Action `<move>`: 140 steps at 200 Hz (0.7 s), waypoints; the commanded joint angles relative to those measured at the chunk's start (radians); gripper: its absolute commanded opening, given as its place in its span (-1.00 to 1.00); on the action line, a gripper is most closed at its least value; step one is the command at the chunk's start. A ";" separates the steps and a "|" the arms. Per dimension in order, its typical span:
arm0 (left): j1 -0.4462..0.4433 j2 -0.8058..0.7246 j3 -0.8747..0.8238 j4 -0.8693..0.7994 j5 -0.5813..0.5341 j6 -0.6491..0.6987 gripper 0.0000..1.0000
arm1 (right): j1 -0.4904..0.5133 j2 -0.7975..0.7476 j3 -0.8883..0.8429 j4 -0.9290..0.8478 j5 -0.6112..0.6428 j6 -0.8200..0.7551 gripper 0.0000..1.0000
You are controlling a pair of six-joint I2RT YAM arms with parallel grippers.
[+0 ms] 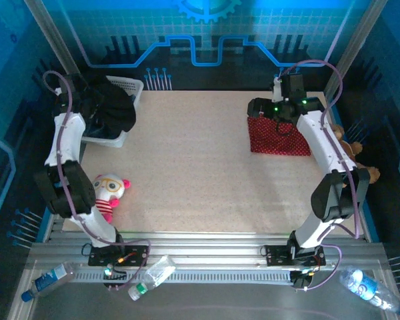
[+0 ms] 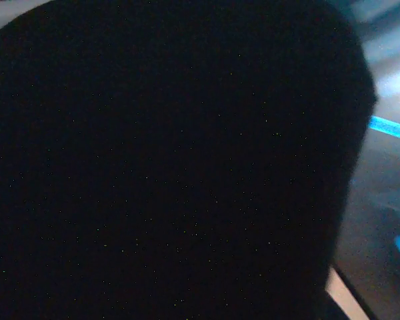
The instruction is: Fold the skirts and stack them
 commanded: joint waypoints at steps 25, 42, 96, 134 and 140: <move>0.005 -0.086 -0.067 0.014 -0.063 0.043 -0.78 | 0.005 -0.062 -0.080 0.068 -0.035 0.019 1.00; 0.009 -0.049 -0.084 0.025 -0.097 0.044 -0.81 | 0.002 -0.082 -0.118 0.079 -0.032 0.017 1.00; 0.040 0.197 0.161 -0.071 -0.062 0.068 -0.28 | -0.015 -0.140 -0.195 0.098 -0.042 0.024 1.00; 0.039 0.274 0.244 -0.134 -0.056 0.061 0.14 | -0.019 -0.140 -0.203 0.102 -0.045 0.042 1.00; 0.040 0.283 0.251 -0.143 -0.060 0.059 -0.12 | -0.021 -0.136 -0.197 0.098 -0.046 0.044 1.00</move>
